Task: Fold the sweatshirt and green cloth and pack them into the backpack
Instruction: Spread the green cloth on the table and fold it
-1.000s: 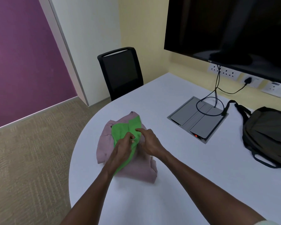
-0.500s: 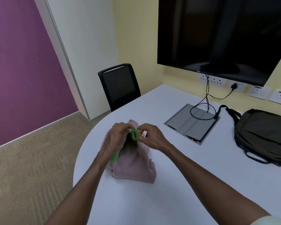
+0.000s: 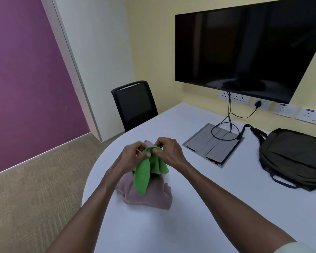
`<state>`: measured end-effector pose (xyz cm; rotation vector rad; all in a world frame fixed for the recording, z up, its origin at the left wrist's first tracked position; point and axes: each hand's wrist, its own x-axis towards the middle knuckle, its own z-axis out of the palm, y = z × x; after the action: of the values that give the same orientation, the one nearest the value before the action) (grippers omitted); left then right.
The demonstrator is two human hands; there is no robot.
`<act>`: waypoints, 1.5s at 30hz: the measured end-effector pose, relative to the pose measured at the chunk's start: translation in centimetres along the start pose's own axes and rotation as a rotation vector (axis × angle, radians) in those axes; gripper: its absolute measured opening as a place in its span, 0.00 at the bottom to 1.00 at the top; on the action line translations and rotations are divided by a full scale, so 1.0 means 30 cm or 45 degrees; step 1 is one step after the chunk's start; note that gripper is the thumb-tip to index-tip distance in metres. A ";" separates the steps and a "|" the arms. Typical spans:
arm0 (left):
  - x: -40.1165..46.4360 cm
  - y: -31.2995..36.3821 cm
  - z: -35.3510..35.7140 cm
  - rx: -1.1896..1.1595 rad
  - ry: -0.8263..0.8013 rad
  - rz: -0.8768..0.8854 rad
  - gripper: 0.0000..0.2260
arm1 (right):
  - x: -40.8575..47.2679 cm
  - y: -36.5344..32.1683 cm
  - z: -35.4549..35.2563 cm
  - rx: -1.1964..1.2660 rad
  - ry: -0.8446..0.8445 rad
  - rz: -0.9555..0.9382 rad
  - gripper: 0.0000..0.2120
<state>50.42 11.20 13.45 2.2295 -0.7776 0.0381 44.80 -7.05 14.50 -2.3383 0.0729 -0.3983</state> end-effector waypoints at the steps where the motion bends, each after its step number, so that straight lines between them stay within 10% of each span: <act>1: -0.017 -0.018 0.007 0.114 -0.121 -0.047 0.06 | -0.002 -0.001 -0.002 -0.001 0.022 0.009 0.05; 4: -0.070 -0.088 0.028 0.250 -0.255 -0.156 0.08 | -0.003 0.001 -0.008 -0.041 0.070 0.003 0.04; 12: -0.078 -0.084 -0.123 0.195 0.438 -0.080 0.08 | -0.012 0.078 -0.035 -0.797 -0.129 -0.306 0.07; 21: -0.013 0.037 -0.204 -0.076 0.763 0.083 0.07 | -0.033 0.198 -0.152 -0.313 -0.036 0.199 0.07; 30: 0.002 0.068 -0.326 -0.534 0.674 -0.138 0.08 | -0.066 0.287 -0.409 0.189 0.251 0.310 0.07; 39: 0.030 0.150 -0.344 -1.302 0.009 -0.291 0.14 | -0.093 0.282 -0.629 0.935 0.369 0.387 0.07; 45: 0.115 0.188 -0.233 -1.267 -0.038 -0.510 0.11 | -0.069 0.405 -0.748 0.842 0.372 0.465 0.04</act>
<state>51.59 11.16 22.99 1.3794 -0.2360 -0.4749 36.76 -30.57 20.57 -1.5640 0.4334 -0.4873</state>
